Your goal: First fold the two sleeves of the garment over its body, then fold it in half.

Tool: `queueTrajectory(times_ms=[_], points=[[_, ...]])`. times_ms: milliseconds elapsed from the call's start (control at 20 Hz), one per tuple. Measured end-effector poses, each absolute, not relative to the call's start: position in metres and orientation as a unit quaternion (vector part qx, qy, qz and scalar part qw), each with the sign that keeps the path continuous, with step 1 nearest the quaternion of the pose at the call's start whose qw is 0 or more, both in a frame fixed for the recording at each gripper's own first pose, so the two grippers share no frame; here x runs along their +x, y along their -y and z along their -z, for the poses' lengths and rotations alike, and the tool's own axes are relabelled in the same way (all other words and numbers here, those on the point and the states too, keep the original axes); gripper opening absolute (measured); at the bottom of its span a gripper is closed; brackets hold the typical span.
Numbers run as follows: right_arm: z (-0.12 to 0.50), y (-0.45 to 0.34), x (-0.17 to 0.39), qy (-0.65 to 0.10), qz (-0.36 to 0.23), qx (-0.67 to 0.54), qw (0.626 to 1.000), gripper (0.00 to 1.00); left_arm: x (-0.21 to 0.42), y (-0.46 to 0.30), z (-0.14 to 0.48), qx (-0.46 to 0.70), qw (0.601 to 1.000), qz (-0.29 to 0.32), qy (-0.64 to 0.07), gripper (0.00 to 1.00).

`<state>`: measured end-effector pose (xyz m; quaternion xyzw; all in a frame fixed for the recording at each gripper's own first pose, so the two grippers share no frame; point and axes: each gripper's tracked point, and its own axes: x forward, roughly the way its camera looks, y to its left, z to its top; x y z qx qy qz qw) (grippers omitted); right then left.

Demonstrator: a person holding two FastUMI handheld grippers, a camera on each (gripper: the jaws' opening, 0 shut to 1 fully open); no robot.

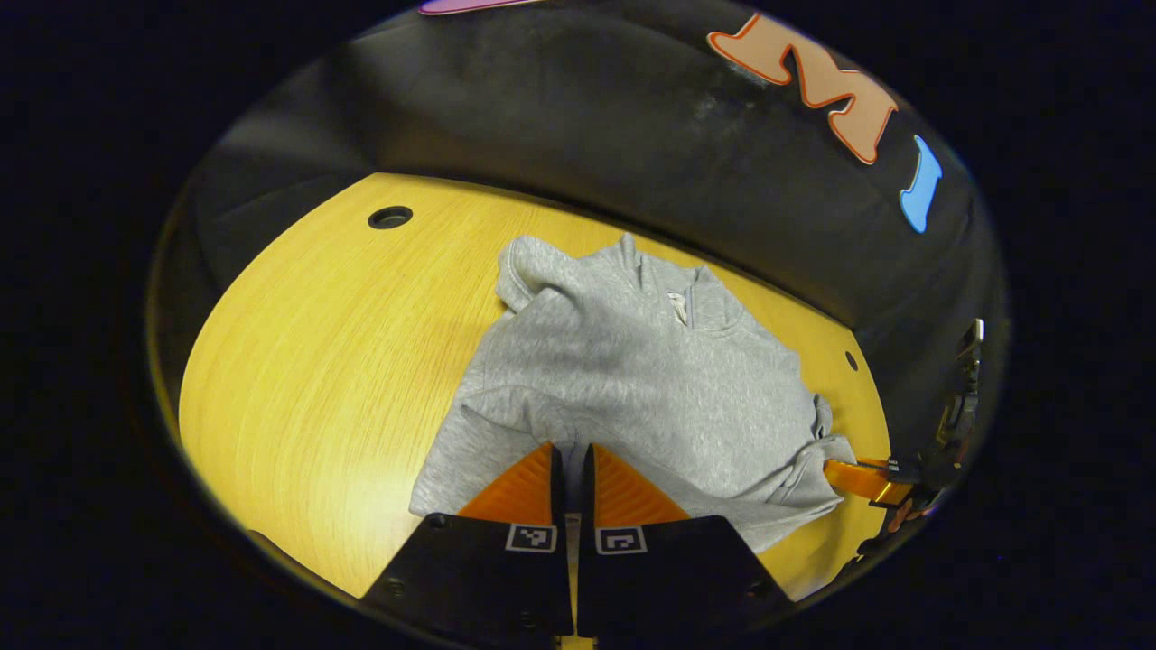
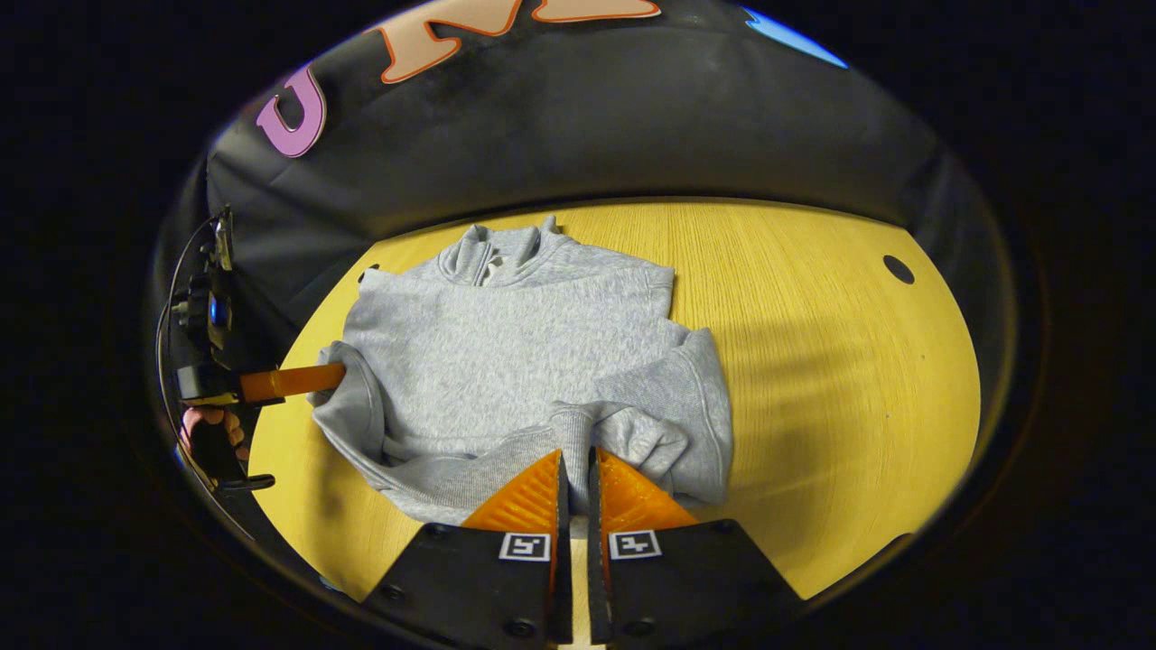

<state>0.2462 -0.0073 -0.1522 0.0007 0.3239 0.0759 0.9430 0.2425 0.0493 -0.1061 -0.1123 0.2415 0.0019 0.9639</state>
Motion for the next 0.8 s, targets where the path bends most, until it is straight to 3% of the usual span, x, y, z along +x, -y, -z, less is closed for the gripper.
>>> queueTrajectory(times_ms=[150,200,250,300,350,450,500,800], points=[[0.151,0.004,0.245,-0.333,-0.086,0.029,0.939,0.13,0.245,-0.051,0.107,-0.116,0.964,0.004,-0.239,0.16],[0.149,0.003,0.246,-0.334,-0.090,0.037,0.938,0.23,0.245,-0.048,0.104,-0.120,0.964,0.015,-0.236,0.20],[0.146,-0.003,0.243,-0.334,-0.098,0.047,0.936,0.24,0.244,-0.044,0.102,-0.124,0.964,0.026,-0.234,0.31],[0.141,-0.009,0.241,-0.331,-0.109,0.055,0.936,0.39,0.243,-0.040,0.098,-0.122,0.965,0.033,-0.232,0.40],[0.137,-0.013,0.240,-0.323,-0.118,0.057,0.937,0.49,0.241,-0.040,0.094,-0.106,0.967,0.031,-0.228,0.60],[0.119,-0.015,0.237,-0.301,-0.122,0.054,0.944,0.82,0.236,-0.045,0.075,-0.066,0.976,0.029,-0.206,0.82],[0.108,-0.017,0.236,-0.284,-0.123,0.053,0.949,0.93,0.234,-0.043,0.059,-0.048,0.981,0.034,-0.185,0.87],[0.050,-0.016,0.201,-0.206,-0.121,0.033,0.970,0.97,0.181,-0.030,-0.003,0.029,0.990,0.065,-0.122,0.89]])
